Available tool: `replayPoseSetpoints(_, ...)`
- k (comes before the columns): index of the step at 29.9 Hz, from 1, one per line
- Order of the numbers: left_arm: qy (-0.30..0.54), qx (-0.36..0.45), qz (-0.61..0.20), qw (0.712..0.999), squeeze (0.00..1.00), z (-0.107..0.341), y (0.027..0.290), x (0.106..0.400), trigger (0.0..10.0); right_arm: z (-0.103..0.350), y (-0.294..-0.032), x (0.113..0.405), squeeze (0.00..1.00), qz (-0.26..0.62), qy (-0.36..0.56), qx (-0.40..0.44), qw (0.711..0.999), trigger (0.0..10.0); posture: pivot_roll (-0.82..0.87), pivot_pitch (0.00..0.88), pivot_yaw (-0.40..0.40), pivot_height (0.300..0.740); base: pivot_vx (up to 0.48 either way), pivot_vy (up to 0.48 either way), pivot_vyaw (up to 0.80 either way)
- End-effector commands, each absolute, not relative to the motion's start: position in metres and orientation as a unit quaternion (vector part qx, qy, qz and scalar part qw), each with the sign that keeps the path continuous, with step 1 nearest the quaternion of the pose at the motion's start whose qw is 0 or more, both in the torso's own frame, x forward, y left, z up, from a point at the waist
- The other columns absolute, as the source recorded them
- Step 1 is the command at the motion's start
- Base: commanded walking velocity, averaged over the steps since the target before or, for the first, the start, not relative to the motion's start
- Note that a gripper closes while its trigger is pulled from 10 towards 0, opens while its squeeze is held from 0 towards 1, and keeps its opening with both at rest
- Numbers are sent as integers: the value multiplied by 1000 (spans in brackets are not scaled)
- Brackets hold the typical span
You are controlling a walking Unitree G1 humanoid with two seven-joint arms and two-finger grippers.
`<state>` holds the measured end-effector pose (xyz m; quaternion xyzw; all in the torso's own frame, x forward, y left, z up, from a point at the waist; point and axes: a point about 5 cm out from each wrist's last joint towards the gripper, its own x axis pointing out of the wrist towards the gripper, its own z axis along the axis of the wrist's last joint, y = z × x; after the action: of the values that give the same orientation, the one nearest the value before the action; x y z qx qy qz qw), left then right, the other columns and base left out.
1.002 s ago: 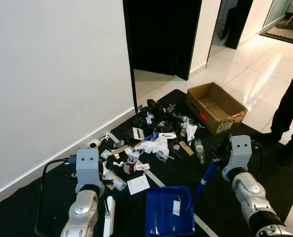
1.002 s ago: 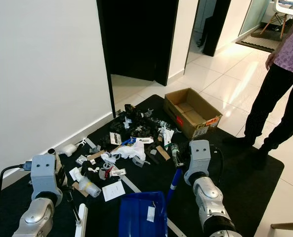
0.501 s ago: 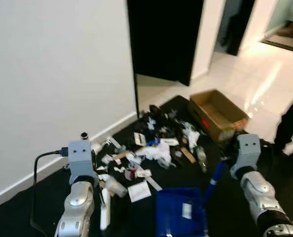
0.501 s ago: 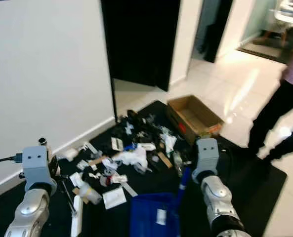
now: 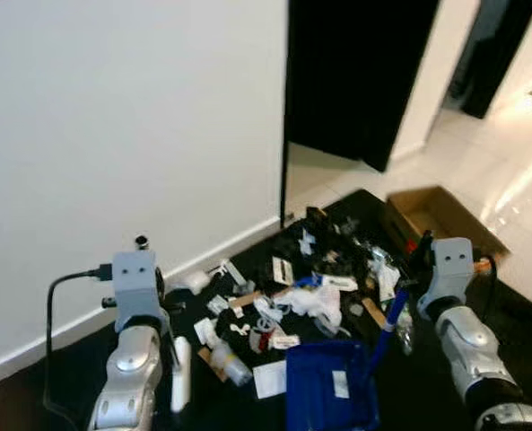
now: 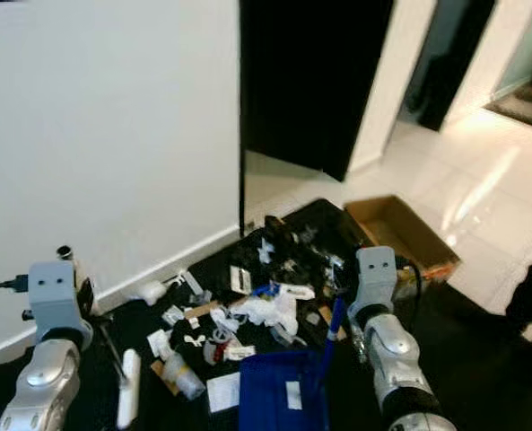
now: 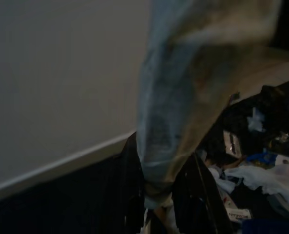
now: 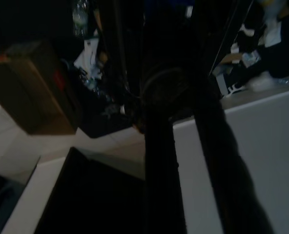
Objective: Sweep floor
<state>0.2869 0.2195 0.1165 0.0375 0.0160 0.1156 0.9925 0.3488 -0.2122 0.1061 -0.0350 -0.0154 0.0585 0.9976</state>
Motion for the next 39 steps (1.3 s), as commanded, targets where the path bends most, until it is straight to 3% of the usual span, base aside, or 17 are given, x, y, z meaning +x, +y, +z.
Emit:
replayPoseSetpoints(1,2,49,112,993,0,121,219,287,10000,105,-216,347,0,52,-19,-34,998,10000,71,117,21,740,315,0,0)
replayPoseSetpoints(23,14,49,80,995,0,118,208,288,10000,103,-222,345,0,39,-15,-38,998,10000,72,124,27,740,230,0,0)
replayPoseSetpoints(29,39,28,28,998,0,109,196,288,10000,99,-237,341,0,15,4,-53,998,10000,60,133,31,740,0,0,0)
replayPoseSetpoints(39,47,15,23,999,0,105,194,293,10000,101,-261,334,0,-4,16,-74,997,10000,45,137,40,740,0,0,0)
